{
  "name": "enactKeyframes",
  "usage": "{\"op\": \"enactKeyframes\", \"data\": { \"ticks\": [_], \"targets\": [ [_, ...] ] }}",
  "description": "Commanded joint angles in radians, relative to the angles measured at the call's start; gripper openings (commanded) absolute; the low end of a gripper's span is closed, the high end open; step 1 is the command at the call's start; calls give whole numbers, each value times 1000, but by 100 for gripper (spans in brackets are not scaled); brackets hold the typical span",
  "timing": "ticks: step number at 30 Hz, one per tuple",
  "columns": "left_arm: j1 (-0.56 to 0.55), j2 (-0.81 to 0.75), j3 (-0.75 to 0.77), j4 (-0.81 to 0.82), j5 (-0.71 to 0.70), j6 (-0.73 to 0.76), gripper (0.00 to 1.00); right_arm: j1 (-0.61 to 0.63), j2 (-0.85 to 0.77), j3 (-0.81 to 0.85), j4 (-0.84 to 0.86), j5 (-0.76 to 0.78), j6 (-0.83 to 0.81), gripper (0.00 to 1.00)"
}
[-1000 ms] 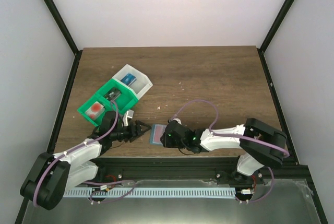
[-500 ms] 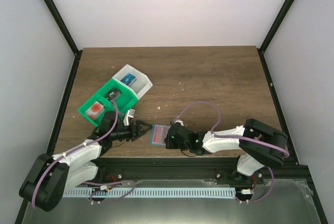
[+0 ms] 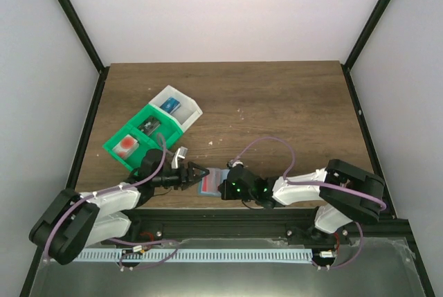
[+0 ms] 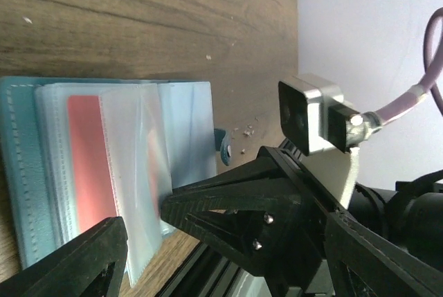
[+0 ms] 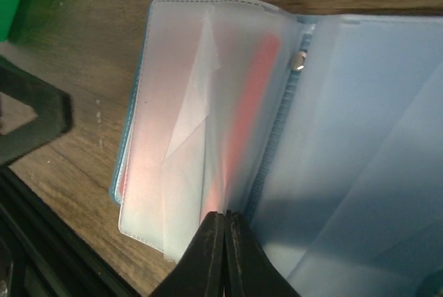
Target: Take the credit cards out of the card holder
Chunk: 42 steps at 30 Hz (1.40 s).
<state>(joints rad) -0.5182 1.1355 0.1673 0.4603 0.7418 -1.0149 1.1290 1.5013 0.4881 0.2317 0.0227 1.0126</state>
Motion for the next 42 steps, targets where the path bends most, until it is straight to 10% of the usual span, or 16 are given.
{"op": "enactKeyframes", "data": {
  "ticks": [1, 42],
  "targets": [
    [-32, 56, -1, 107, -15, -22, 80, -3, -14, -7, 77, -46, -32, 1],
    [-107, 200, 12, 227, -41, -80, 75, -5, -160, -47, -5, 20, 5, 23]
  ]
}}
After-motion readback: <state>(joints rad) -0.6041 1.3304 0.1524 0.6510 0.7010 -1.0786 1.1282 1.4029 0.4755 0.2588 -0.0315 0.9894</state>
